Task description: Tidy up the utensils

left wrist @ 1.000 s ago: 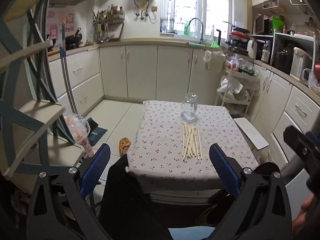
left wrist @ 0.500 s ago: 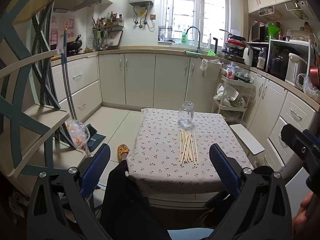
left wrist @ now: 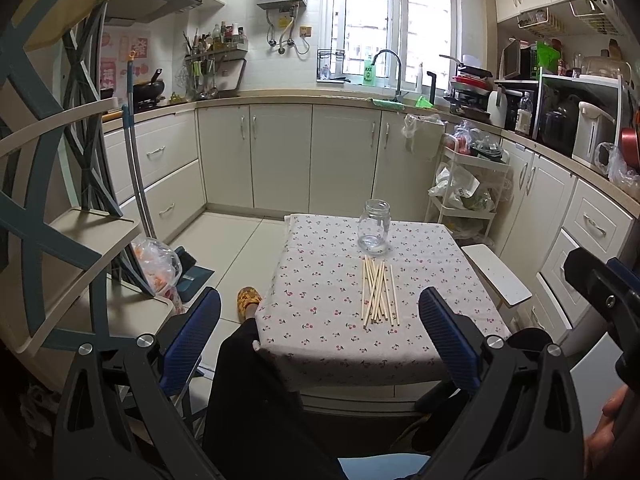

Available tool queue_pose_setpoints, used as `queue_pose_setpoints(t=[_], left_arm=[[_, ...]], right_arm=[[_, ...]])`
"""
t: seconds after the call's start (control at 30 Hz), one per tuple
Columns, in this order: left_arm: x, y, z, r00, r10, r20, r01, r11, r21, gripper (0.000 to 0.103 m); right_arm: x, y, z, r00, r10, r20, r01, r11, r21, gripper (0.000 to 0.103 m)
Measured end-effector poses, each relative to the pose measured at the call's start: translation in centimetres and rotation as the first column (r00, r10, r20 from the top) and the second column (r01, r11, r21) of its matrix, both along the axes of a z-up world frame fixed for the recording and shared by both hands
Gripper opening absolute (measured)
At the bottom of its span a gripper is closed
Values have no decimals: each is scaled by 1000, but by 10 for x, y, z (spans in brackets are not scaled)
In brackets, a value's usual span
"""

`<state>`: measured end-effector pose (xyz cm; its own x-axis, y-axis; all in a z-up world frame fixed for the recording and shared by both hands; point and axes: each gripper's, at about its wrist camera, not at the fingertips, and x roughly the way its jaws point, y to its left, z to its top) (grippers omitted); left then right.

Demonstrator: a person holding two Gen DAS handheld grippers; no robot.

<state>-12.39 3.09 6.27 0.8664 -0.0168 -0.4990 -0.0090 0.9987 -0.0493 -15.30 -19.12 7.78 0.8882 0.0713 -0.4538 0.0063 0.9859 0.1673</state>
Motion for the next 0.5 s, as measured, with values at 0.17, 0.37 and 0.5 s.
queue_pose_setpoints(t=[0.17, 0.37, 0.5], left_arm=[[0, 0, -1, 1000, 0, 0, 0, 1000, 1, 95], [0, -1, -1, 1000, 0, 0, 0, 1000, 2, 95], [0, -1, -2, 1000, 0, -1, 0, 1000, 2, 95]], right_arm=[[-2, 0, -2, 1000, 1, 0, -1, 1000, 1, 96], [-6, 2, -3, 1000, 3, 0, -3, 1000, -1, 96], [-7, 2, -2, 1000, 3, -1, -3, 1000, 0, 96]])
